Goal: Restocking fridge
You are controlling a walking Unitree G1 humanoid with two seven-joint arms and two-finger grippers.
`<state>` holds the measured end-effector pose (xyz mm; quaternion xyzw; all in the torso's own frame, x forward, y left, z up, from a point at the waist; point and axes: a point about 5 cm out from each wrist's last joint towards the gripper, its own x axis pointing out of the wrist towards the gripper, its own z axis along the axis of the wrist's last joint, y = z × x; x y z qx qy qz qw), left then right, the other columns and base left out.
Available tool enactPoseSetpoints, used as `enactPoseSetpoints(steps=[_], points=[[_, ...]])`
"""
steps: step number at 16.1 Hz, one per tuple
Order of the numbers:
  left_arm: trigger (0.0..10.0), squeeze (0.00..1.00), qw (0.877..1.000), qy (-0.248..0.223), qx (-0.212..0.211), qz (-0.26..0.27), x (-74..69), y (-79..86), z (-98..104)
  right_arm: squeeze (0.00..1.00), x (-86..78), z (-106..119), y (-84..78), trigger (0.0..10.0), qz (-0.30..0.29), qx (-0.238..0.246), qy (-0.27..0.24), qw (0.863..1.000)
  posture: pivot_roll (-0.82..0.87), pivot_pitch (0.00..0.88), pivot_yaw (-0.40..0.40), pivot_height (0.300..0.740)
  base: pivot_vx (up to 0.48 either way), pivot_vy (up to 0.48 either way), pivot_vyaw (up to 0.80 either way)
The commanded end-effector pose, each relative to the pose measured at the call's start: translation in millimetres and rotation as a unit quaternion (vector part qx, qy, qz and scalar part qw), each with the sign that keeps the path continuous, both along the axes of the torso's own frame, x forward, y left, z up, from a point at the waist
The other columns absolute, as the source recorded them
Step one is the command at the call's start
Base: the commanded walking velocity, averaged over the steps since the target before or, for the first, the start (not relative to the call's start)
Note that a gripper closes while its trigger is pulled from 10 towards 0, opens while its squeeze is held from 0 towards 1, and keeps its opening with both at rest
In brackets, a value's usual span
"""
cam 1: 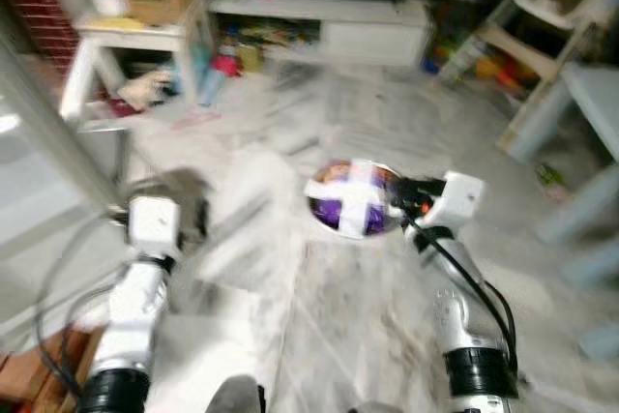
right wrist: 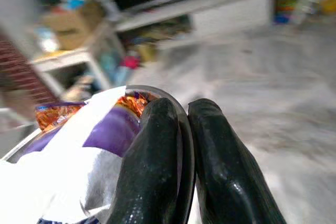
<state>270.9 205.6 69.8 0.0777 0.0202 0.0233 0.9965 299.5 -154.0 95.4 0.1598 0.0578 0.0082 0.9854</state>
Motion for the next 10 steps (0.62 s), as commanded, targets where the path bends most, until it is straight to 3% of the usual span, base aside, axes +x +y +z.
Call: enactPoseSetpoints(steps=[1,3,7,10], points=[[10.0,0.0,1.0,0.015,0.0,0.006,-8.6,2.8,-5.5,0.0,1.6,5.9,-10.2,10.0,-0.014,-0.007,-0.016,1.0,0.1,0.0,-0.014,0.74,0.0,0.0,0.8],[10.0,0.0,0.999,0.044,0.014,-0.019,-23.1,2.2,-18.9,0.0,-0.9,3.5,-12.3,10.0,-0.013,-0.014,-0.013,1.0,0.08,0.0,-0.006,0.74,0.0,0.0,0.8],[10.0,0.0,0.998,0.061,0.004,-0.029,-26.7,-1.5,-20.8,0.0,-10.0,-1.7,-23.3,10.0,-0.034,-0.017,-0.007,0.999,0.06,0.0,0.003,0.74,0.0,0.0,0.8],[10.0,0.0,0.997,0.063,-0.004,-0.034,-28.4,-9.2,-20.0,0.0,-20.2,-8.1,-29.1,10.0,-0.041,-0.02,0.003,0.999,0.05,0.0,0.009,0.74,0.0,0.37,0.8]])
